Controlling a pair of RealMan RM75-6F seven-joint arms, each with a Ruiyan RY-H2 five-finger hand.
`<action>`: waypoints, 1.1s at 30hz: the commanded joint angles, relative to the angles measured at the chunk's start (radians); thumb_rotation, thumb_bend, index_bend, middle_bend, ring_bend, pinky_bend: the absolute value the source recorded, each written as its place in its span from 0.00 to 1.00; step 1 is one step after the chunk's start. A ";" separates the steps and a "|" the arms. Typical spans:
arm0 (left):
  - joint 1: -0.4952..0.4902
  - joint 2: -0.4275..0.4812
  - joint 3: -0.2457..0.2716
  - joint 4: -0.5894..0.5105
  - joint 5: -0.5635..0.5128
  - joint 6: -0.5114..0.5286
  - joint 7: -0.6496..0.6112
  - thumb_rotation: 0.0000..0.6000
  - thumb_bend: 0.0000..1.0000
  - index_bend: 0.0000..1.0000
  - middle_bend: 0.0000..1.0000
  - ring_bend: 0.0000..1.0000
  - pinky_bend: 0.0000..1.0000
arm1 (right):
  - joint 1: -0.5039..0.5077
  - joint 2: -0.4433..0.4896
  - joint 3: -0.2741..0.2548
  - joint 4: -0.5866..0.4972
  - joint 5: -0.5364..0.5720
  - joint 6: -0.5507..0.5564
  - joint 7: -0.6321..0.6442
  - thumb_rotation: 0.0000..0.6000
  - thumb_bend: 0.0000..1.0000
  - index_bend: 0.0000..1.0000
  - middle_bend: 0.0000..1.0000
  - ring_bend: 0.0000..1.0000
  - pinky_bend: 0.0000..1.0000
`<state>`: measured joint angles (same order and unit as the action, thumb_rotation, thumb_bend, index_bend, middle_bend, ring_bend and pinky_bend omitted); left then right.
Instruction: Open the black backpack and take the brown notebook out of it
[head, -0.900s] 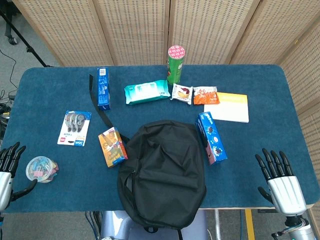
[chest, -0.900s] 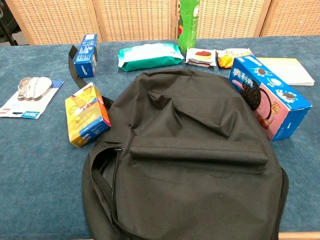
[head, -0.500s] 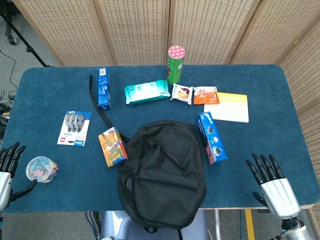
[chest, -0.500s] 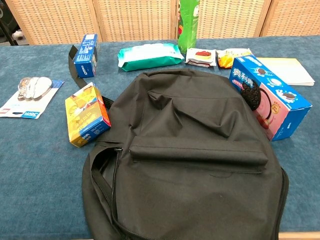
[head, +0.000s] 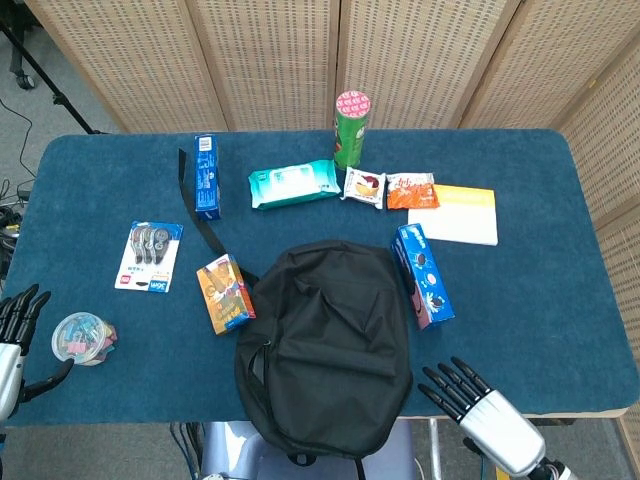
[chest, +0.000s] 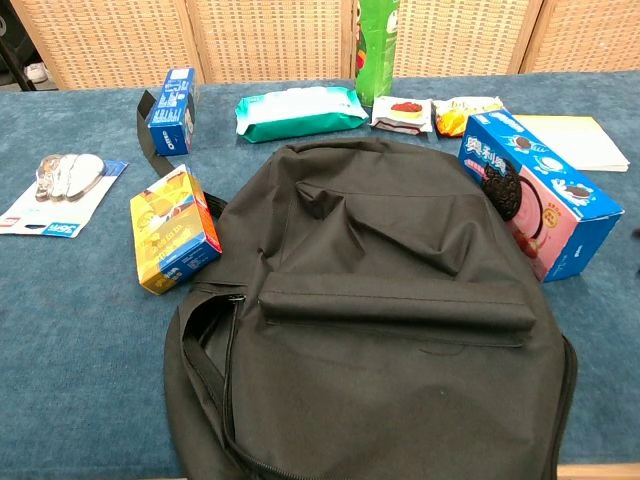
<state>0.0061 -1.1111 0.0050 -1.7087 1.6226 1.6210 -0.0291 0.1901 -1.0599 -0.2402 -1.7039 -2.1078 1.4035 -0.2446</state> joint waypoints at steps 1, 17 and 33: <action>-0.001 -0.001 -0.001 0.001 -0.004 -0.004 0.000 1.00 0.21 0.00 0.00 0.00 0.00 | 0.040 -0.004 -0.027 -0.028 -0.047 -0.074 -0.009 1.00 0.00 0.01 0.00 0.00 0.00; -0.006 -0.010 -0.001 0.004 -0.012 -0.021 0.016 1.00 0.21 0.00 0.00 0.00 0.00 | 0.145 -0.149 -0.020 -0.018 -0.051 -0.240 0.084 1.00 0.00 0.03 0.00 0.00 0.00; -0.011 -0.016 -0.007 0.006 -0.027 -0.032 0.023 1.00 0.21 0.00 0.00 0.00 0.00 | 0.181 -0.240 0.012 -0.001 0.050 -0.281 0.104 1.00 0.10 0.05 0.00 0.00 0.00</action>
<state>-0.0045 -1.1270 -0.0019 -1.7030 1.5952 1.5893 -0.0057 0.3695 -1.2978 -0.2285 -1.7041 -2.0597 1.1204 -0.1418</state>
